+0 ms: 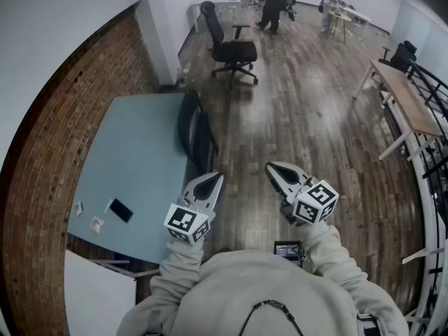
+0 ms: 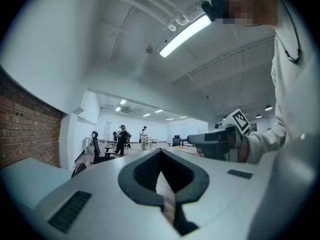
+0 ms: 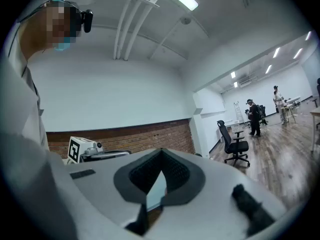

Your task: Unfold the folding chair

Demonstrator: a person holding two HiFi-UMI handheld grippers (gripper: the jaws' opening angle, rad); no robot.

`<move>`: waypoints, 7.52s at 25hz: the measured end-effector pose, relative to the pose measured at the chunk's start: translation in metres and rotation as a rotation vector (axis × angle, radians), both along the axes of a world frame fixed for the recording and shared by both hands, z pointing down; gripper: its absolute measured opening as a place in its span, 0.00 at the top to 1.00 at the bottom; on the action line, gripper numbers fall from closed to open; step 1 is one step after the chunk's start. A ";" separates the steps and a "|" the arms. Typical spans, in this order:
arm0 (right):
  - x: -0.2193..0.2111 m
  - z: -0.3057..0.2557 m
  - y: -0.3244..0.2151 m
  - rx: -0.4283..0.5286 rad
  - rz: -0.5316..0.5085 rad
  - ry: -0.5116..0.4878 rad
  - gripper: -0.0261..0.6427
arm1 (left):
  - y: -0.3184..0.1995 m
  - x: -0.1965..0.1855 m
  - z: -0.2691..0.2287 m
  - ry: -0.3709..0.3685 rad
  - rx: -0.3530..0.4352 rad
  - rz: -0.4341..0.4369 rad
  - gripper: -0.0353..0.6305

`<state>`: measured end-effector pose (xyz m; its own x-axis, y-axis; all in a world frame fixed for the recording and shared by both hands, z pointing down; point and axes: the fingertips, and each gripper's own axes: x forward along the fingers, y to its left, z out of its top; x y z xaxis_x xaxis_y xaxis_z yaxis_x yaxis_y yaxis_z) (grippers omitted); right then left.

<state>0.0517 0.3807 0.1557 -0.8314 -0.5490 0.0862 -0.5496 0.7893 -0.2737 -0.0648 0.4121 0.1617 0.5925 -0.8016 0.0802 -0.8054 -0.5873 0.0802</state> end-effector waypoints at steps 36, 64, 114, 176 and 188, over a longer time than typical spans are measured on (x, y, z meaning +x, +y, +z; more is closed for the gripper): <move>-0.094 0.032 -0.481 -0.044 0.144 0.068 0.95 | -0.479 -0.112 0.043 0.022 -0.072 0.165 0.94; -0.316 0.550 -0.530 -0.972 0.122 0.544 0.53 | -0.528 -0.220 0.325 -0.167 -0.693 -0.029 0.64; 0.107 0.777 -0.508 -1.158 -0.373 -0.544 0.72 | -0.515 -0.079 0.442 0.177 -1.043 -0.084 0.74; -0.084 0.055 -0.479 -0.063 0.299 0.112 0.95 | -0.501 -0.132 0.046 0.072 -0.045 0.135 0.94; -0.107 0.019 -0.453 0.017 0.278 0.160 0.95 | -0.494 -0.144 0.015 0.097 0.004 0.130 0.94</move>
<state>-0.0558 -0.0724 0.1746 -0.6259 -0.7557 0.1929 -0.7799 0.6065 -0.1546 -0.2090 -0.0823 0.1769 0.6960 -0.7179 0.0142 -0.7112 -0.6864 0.1514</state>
